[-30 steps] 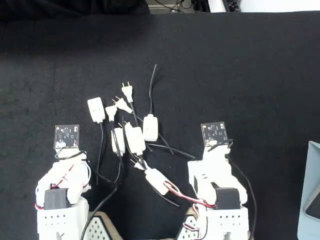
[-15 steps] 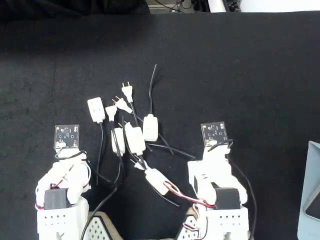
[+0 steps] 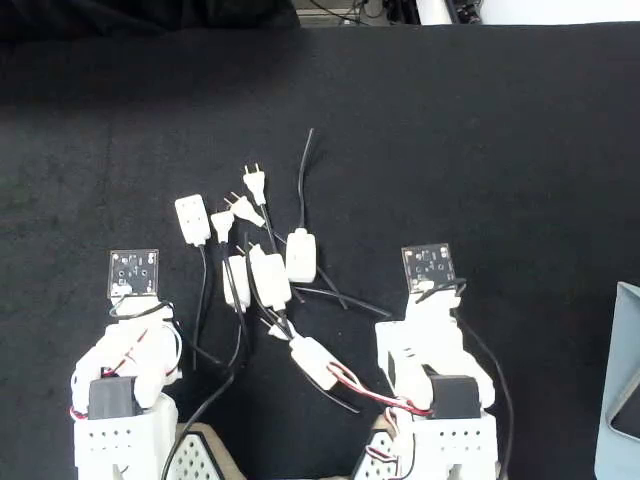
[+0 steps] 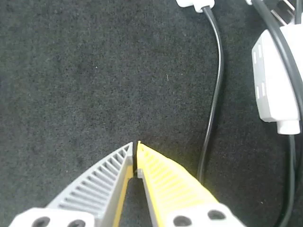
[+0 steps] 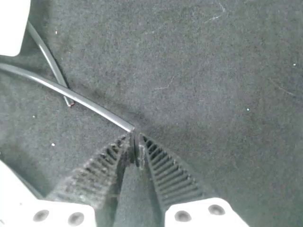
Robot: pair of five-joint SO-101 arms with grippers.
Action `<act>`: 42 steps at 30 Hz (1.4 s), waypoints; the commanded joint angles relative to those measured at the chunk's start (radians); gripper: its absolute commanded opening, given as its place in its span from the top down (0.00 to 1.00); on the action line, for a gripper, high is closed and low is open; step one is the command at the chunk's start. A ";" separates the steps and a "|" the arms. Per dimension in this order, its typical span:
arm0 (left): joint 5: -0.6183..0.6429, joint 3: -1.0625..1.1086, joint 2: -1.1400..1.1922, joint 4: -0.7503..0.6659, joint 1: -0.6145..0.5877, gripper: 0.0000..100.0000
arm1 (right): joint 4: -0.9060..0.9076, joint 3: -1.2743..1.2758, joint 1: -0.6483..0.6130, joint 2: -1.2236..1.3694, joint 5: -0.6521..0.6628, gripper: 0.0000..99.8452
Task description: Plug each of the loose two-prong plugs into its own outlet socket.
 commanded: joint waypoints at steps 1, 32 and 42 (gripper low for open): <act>-0.003 0.019 -0.005 0.003 0.007 0.97 | 0.005 0.001 0.012 -0.067 -0.005 0.99; -0.002 -0.160 -0.006 0.000 -0.194 0.97 | -0.021 -0.216 0.014 -0.067 -0.012 0.99; -0.008 -0.128 -0.006 -0.002 -0.196 0.97 | -0.025 -0.565 0.012 0.239 -0.061 0.99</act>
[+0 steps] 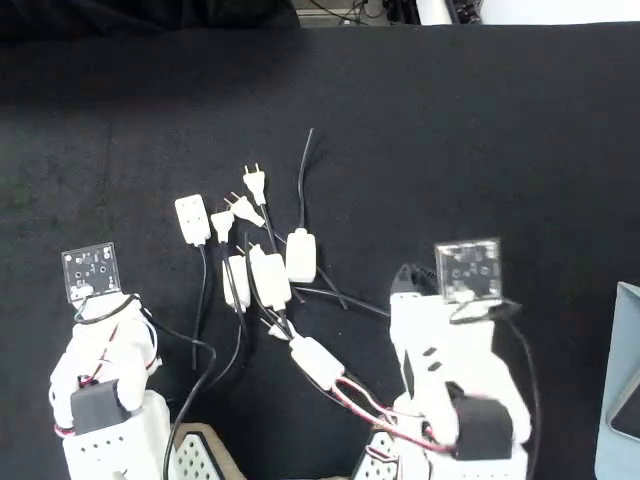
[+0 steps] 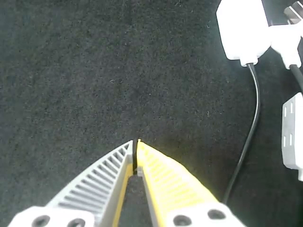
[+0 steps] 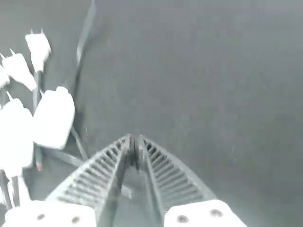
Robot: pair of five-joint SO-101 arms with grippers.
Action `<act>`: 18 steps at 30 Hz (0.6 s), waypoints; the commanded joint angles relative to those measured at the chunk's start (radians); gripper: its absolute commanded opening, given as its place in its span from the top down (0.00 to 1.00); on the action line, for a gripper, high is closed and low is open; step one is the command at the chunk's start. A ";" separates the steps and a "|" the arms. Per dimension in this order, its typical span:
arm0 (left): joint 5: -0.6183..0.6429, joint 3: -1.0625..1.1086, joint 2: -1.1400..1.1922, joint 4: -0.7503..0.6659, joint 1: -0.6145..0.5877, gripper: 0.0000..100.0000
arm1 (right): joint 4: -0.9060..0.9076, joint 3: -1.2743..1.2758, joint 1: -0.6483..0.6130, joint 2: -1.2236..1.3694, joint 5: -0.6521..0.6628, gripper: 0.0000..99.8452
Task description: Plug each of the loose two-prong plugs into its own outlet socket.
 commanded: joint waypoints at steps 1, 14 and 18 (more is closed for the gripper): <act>-0.008 -0.021 -0.002 -0.002 -0.012 0.97 | -0.017 -0.197 0.008 0.294 -0.061 0.99; -0.009 0.001 -0.002 -0.002 -0.012 0.97 | -0.017 -0.547 -0.074 0.997 -0.075 0.93; -0.009 0.002 -0.002 -0.002 -0.012 0.97 | 0.014 -0.552 -0.060 1.070 -0.166 0.76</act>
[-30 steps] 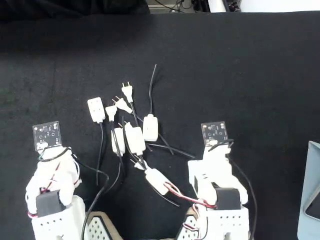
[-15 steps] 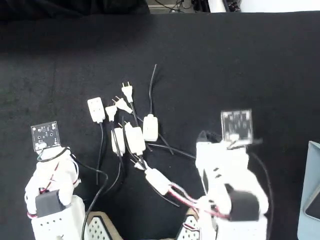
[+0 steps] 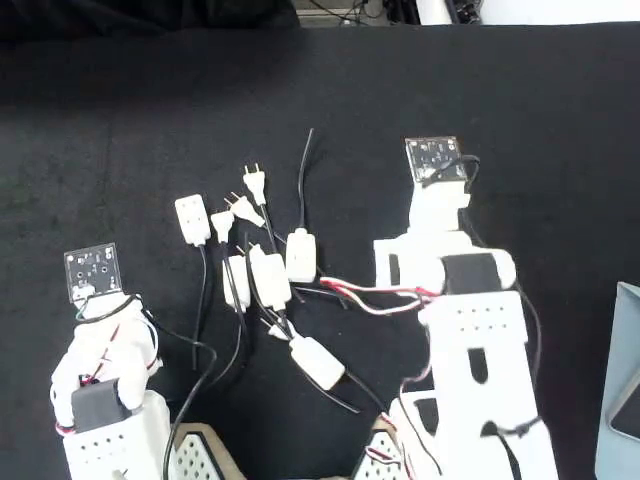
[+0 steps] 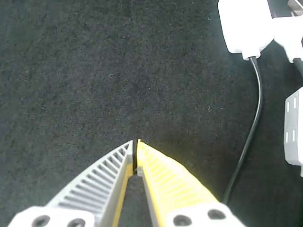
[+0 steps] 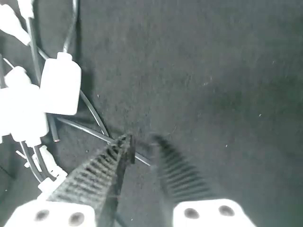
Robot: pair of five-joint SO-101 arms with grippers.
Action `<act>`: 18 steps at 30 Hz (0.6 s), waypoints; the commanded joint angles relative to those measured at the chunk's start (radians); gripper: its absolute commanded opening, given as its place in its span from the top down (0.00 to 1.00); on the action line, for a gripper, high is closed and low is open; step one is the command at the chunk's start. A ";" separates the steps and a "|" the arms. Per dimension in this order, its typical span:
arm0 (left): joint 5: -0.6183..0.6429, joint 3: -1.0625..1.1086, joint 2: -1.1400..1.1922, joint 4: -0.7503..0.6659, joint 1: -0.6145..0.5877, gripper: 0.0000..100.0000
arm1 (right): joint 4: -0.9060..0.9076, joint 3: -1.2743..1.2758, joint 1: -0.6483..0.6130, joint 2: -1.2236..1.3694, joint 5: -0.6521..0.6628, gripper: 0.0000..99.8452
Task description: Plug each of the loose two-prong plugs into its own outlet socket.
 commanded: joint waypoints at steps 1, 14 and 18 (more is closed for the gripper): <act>-0.009 -0.007 -0.005 -0.002 -0.012 0.97 | 0.029 -0.061 0.000 0.074 -0.109 0.73; -0.009 0.050 -0.005 -0.091 -0.013 0.97 | -0.014 0.061 -0.331 0.085 -0.141 0.71; -0.009 0.050 -0.005 -0.091 -0.013 0.97 | -0.100 0.131 -0.384 0.085 -0.052 0.72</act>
